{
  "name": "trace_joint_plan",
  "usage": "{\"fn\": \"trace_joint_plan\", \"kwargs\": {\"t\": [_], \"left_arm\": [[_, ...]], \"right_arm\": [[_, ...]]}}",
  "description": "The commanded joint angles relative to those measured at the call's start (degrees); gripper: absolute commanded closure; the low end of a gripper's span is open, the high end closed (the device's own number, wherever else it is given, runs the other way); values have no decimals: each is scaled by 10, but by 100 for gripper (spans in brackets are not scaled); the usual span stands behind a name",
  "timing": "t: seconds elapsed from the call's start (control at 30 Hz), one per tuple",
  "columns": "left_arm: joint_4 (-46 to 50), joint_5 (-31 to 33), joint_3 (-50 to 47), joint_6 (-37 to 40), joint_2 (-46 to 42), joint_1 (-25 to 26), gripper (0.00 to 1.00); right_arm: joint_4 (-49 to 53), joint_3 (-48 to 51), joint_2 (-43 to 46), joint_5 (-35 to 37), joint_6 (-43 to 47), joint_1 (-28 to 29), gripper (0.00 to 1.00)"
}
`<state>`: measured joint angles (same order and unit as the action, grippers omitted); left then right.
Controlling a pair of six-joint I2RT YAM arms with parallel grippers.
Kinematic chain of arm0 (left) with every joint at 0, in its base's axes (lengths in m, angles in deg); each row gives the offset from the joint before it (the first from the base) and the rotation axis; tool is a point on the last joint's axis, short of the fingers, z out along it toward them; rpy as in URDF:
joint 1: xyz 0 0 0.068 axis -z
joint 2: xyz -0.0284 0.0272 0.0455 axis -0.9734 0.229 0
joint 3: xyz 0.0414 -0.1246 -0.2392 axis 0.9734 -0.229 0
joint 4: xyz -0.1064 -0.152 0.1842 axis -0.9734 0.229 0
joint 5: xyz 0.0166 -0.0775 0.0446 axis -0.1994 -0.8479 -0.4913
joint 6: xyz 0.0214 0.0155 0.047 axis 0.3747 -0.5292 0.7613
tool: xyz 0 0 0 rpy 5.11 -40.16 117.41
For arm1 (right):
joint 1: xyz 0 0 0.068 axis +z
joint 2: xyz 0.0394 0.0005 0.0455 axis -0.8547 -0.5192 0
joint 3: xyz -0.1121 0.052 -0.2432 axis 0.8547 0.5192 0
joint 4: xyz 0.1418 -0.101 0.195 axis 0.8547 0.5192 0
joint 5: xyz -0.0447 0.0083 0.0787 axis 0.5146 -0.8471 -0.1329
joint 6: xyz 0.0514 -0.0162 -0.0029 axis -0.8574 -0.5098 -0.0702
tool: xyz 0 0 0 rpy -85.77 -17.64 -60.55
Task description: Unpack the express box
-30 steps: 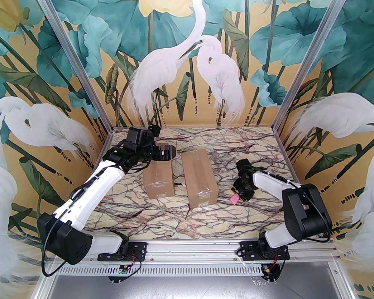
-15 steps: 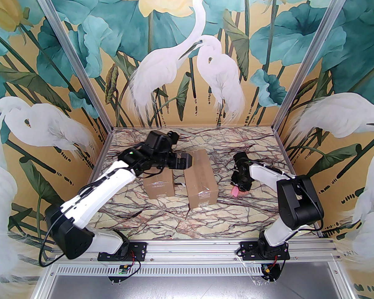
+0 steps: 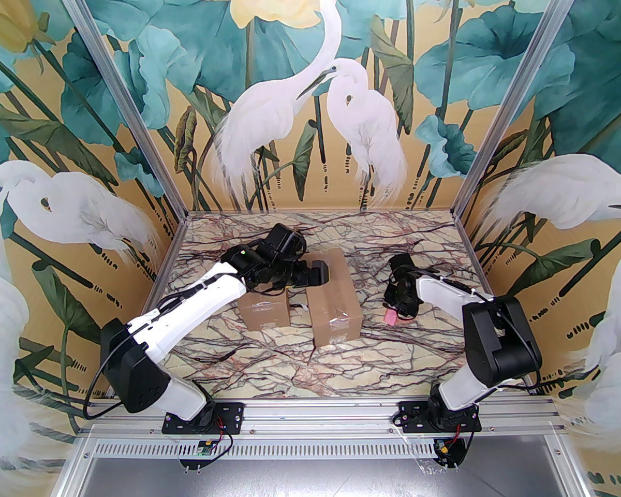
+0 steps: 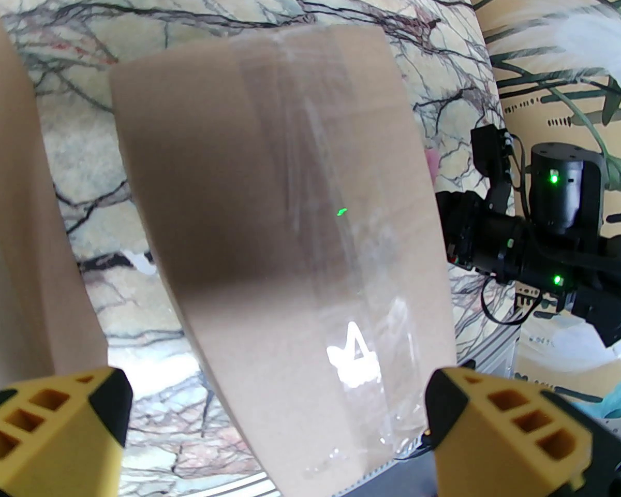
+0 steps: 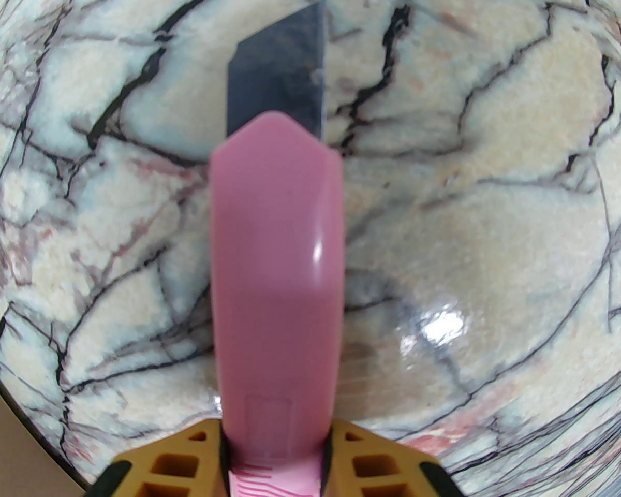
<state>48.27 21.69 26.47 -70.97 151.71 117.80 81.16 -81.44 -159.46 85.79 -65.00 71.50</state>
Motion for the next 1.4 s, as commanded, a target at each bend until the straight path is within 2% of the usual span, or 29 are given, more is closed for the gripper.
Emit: {"fn": "trace_joint_plan", "kwargs": {"t": [0.0, 0.23, 0.47, 0.93, 1.03, 1.17, 1.37], "left_arm": [[-20, 3, -22, -41, 9, 17, 0], [-100, -34, -53, -77, 40, 20, 0], [-155, -44, -39, -86, 81, 19, 1], [-236, -38, 77, -76, 198, 19, 1], [-220, -27, 100, -38, 192, 19, 0], [-203, 19, 96, 52, 131, 19, 1], [-232, 40, 84, 196, 45, 18, 1]], "right_arm": [[-13, 4, 13, -9, 18, 3, 71], [-8, -16, 6, -10, 39, -2, 71], [12, -67, -18, -13, 79, -34, 72], [100, -214, -37, 16, 160, -107, 72], [119, -247, -19, 29, 179, -113, 72], [132, -289, 28, 16, 207, -113, 70], [154, -356, 73, -97, 261, -94, 69]]}}
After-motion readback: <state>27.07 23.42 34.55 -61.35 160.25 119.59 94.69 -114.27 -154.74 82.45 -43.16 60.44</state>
